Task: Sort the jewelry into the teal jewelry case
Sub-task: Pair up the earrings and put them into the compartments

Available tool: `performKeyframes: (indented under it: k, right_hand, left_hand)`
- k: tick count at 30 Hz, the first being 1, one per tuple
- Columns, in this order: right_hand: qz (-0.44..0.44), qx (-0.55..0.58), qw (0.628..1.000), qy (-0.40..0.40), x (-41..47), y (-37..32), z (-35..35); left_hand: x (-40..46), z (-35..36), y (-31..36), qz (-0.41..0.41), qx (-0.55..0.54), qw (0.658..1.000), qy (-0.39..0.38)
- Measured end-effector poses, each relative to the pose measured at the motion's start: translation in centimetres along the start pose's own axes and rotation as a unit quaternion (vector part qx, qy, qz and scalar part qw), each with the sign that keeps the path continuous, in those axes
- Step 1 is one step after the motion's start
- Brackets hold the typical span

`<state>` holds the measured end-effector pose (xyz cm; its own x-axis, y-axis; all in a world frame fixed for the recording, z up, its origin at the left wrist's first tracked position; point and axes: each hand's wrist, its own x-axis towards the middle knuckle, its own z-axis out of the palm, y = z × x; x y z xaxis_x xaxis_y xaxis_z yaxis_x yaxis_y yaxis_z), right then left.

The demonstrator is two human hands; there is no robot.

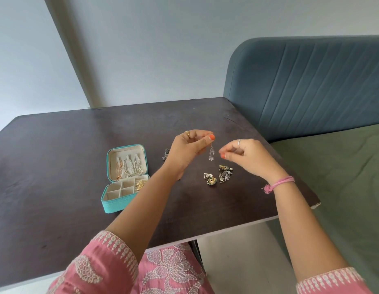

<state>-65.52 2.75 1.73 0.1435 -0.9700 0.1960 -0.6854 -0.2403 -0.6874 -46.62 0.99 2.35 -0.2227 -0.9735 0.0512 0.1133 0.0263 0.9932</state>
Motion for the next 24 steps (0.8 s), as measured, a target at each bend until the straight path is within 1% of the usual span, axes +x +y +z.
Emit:
performKeyframes:
  k: [2,5,7,12,16,18,21,24]
  right_hand:
    - [0.006,-0.074,0.996,-0.057,-0.3,0.8,0.4]
    - [0.012,-0.164,0.981,-0.104,-0.3,1.6,1.2]
    - [0.017,-0.191,0.975,-0.116,-0.3,1.6,1.6]
    - [0.022,-0.246,0.962,-0.116,-0.4,0.9,1.7]
    - [0.036,-0.170,0.980,-0.099,-0.7,1.3,1.0]
    - [0.045,-0.109,0.991,-0.068,-0.8,1.6,0.3]
    - [0.055,0.006,0.998,-0.014,-0.9,1.8,-0.4]
    - [0.060,0.156,0.986,0.016,-0.8,1.4,-0.6]
  left_hand:
    - [0.0,-0.1,-0.1,-0.004,-0.007,1.000,-0.003]
    - [0.0,-0.1,-0.1,-0.008,-0.017,1.000,-0.008]
    - [0.1,-0.1,-0.1,-0.012,-0.016,1.000,-0.008]
    - [0.1,-0.5,-0.1,-0.022,-0.003,1.000,-0.013]
    - [0.1,-0.8,0.2,-0.027,0.017,0.999,-0.021]
    - [0.1,-0.8,0.3,-0.030,0.026,0.999,-0.026]
    - [0.1,-0.8,0.4,-0.033,0.037,0.998,-0.032]
    - [0.2,-0.9,0.5,-0.034,0.041,0.998,-0.035]
